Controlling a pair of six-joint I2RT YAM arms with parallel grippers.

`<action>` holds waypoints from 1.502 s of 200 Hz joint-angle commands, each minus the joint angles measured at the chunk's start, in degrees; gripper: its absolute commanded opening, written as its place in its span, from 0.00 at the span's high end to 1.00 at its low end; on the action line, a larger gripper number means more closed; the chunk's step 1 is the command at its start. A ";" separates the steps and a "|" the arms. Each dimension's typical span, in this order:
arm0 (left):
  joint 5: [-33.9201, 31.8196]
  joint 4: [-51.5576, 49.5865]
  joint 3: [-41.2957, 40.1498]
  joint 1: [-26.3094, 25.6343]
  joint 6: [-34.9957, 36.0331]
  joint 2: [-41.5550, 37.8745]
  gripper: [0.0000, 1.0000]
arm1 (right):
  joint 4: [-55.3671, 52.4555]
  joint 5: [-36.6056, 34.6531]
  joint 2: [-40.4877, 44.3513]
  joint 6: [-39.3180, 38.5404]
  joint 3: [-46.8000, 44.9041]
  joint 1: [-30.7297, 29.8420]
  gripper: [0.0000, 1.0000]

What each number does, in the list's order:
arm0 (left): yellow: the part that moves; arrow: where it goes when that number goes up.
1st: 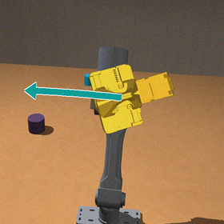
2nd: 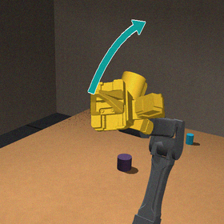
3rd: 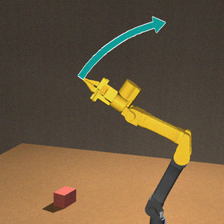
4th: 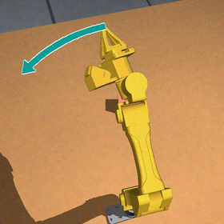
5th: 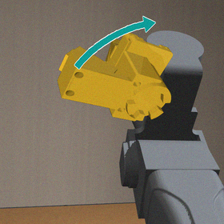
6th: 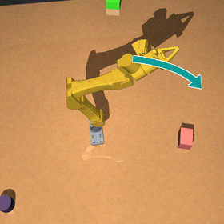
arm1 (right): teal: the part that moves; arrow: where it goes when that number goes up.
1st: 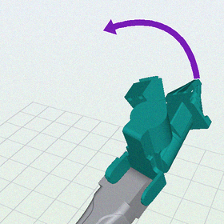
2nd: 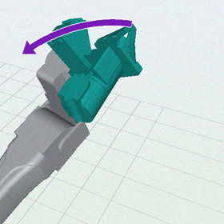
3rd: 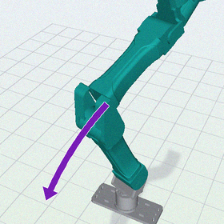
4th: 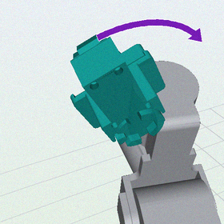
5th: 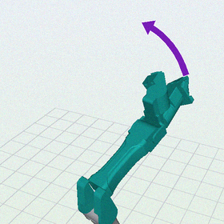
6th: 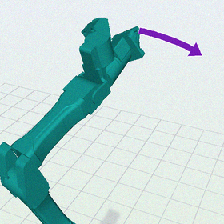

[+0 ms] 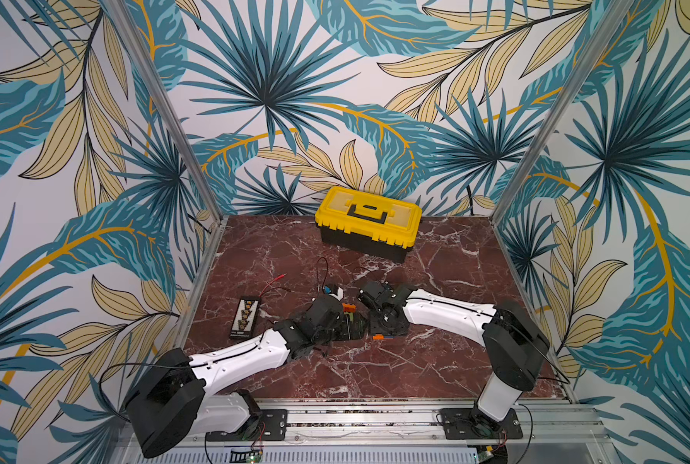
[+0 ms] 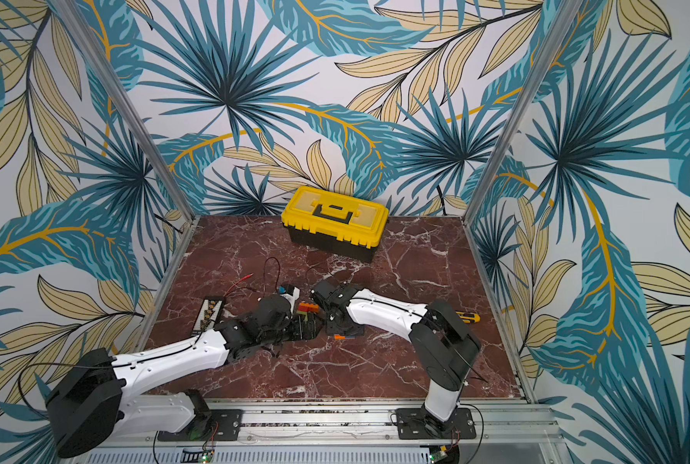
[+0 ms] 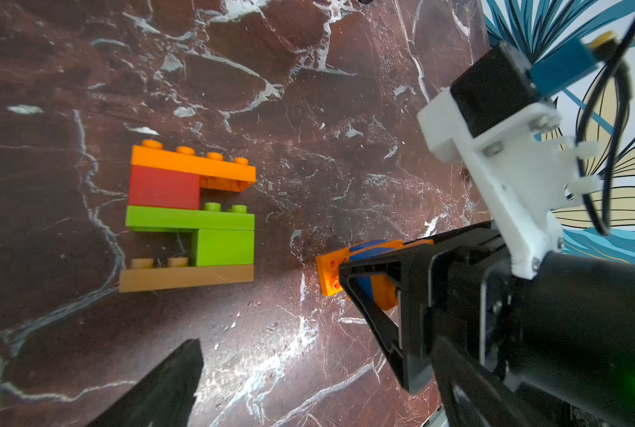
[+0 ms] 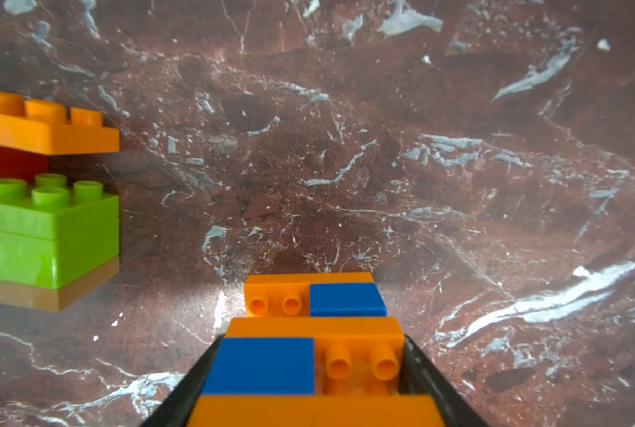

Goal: Assemble the number 5 with lego
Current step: Assemble the lego brick with the lego brick.

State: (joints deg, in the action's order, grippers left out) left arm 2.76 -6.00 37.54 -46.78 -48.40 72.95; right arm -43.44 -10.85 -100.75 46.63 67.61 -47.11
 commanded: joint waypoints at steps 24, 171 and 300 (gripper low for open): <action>-0.35 -0.59 0.78 0.19 0.07 -1.32 0.00 | -0.03 1.82 -2.26 0.62 -1.77 0.15 0.33; -0.28 -0.49 0.94 0.20 0.23 -1.49 0.00 | -2.41 0.04 -1.70 0.36 -1.37 0.18 0.34; -0.67 -0.66 0.66 0.19 -0.07 -1.50 0.00 | -0.03 2.31 -1.79 0.44 -3.47 0.58 0.34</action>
State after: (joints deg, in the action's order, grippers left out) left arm 2.74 -6.00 37.54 -46.78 -48.40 72.95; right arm -40.73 -9.72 -98.91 47.92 65.14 -46.52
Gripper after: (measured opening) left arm 0.997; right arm 0.678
